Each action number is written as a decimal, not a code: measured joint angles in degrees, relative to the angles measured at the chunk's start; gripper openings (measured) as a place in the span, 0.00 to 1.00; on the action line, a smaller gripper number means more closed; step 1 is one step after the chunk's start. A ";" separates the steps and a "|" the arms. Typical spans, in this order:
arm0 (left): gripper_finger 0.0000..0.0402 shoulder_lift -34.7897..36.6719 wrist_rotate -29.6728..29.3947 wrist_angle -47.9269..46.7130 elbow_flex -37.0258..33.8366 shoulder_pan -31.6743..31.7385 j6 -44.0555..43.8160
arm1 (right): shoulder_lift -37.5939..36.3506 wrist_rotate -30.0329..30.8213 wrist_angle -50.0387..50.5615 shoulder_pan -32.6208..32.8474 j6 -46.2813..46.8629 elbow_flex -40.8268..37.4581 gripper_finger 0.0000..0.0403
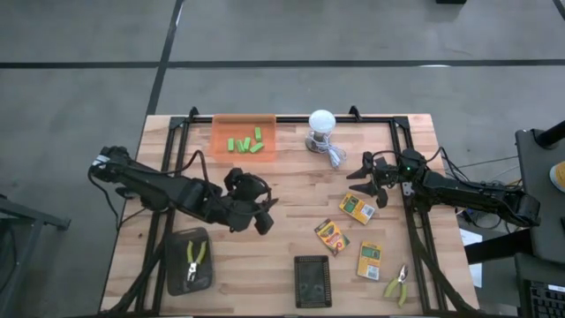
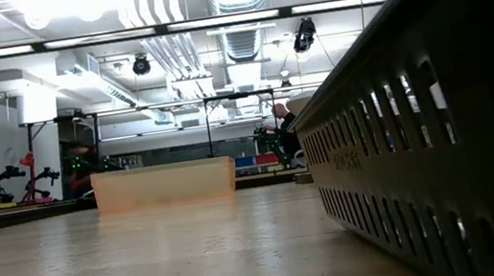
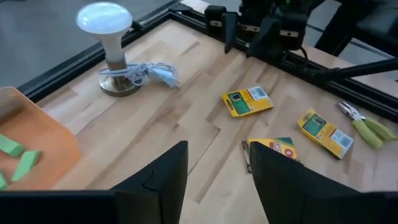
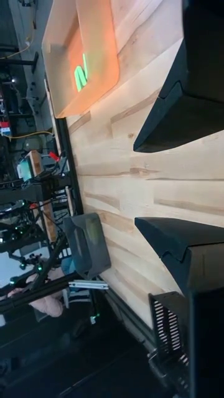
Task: Pick & Place School Supplies
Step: Put the green hole puncher into the left black bin
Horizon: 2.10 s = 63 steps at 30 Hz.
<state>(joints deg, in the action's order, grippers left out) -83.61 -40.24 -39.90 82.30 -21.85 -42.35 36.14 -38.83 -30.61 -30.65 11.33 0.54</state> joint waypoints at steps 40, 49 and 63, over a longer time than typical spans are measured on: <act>0.44 0.09 -8.30 0.03 -0.07 0.11 12.81 | 12.37 54.93 76.35 52.71 71.61 61.71 0.30; 0.44 1.16 -11.11 0.00 -0.07 0.09 14.77 | 27.09 84.81 77.42 77.33 95.66 69.33 0.32; 0.44 2.89 -10.78 0.05 -0.09 0.09 18.64 | 48.47 64.40 111.60 84.87 132.48 86.85 0.31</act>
<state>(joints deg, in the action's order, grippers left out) -80.73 -51.03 -39.86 82.21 -21.76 -23.70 84.61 25.56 80.99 54.22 143.81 87.39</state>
